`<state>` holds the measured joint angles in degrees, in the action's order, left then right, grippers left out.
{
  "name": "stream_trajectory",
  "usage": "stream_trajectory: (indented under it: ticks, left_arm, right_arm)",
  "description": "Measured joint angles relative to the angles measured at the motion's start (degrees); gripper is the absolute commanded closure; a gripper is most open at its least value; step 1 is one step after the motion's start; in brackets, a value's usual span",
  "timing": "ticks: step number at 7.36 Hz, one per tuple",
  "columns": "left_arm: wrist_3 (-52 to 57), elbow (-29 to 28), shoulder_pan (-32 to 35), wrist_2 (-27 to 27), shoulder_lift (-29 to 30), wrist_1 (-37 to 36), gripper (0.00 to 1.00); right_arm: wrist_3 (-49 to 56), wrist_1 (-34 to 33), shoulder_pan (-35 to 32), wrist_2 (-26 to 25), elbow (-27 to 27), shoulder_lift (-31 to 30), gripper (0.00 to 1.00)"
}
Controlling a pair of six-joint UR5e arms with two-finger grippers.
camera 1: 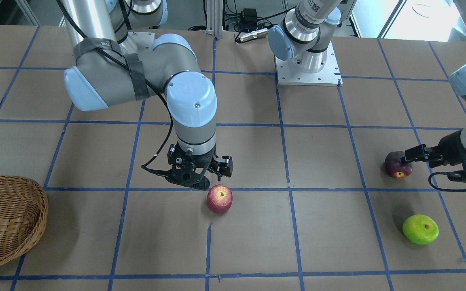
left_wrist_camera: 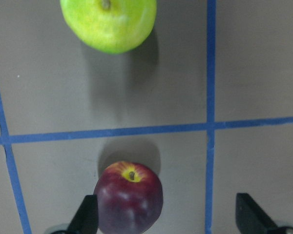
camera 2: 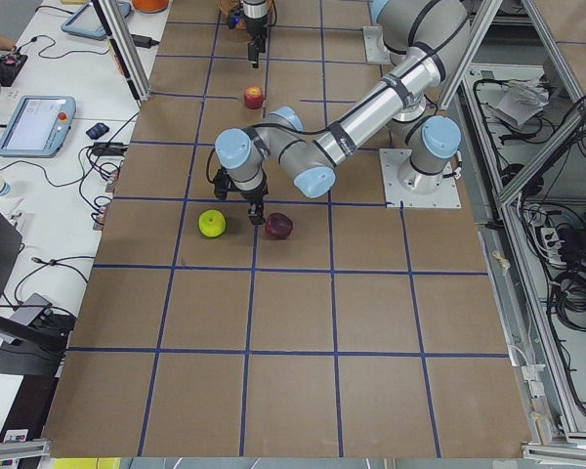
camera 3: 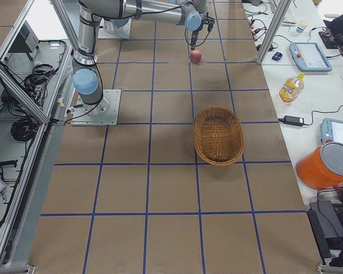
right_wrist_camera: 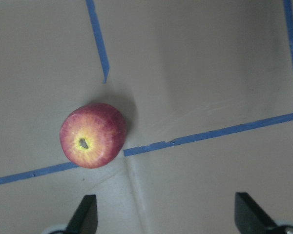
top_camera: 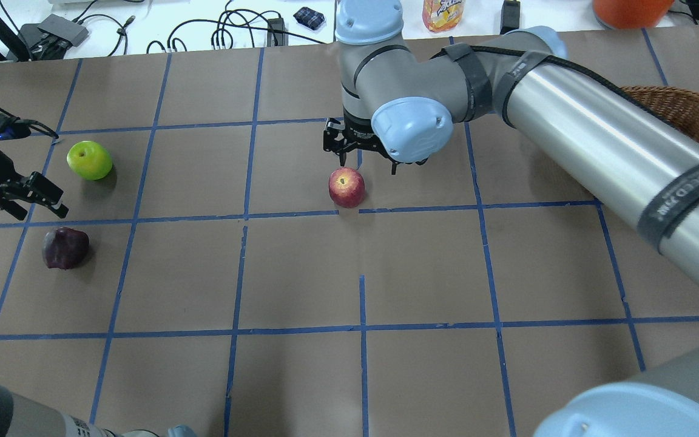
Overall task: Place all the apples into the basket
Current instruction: 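Grasp the red-yellow apple with the right gripper while the left grasps the dark red apple, then drop red-yellow apple in basket with right gripper while left sets dark apple mid-table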
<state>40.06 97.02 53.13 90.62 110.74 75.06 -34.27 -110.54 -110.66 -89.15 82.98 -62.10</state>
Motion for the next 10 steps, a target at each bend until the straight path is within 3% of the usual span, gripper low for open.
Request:
stream_trajectory:
  ticks: [4, 5, 7, 9, 10]
  left_arm:
    - [-0.51, 2.86, -1.95, -0.18, 2.66, -1.3, 0.0]
    - [-0.72, 3.56, -1.99, -0.33, 3.5, -2.88, 0.08]
    - [-1.28, 5.19, -1.93, -1.73, 4.6, -6.5, 0.95]
    - [-3.78, 5.61, -1.88, -2.62, 3.74, -5.79, 0.99]
    - [-5.26, 3.68, -1.33, -3.17, 2.26, -1.92, 0.99]
  right_arm:
    - [-1.02, -4.56, -1.77, 1.16, -1.02, 5.88, 0.0]
    - [-0.85, -5.01, -1.77, 1.19, -1.02, 6.68, 0.0]
    - [-0.77, -6.27, -1.76, 1.28, -1.11, 8.24, 0.0]
    - [-0.78, -8.07, -1.75, 1.91, -1.1, 9.95, 0.06]
    - [-0.68, -8.92, -1.75, 2.68, -1.06, 10.62, 0.83]
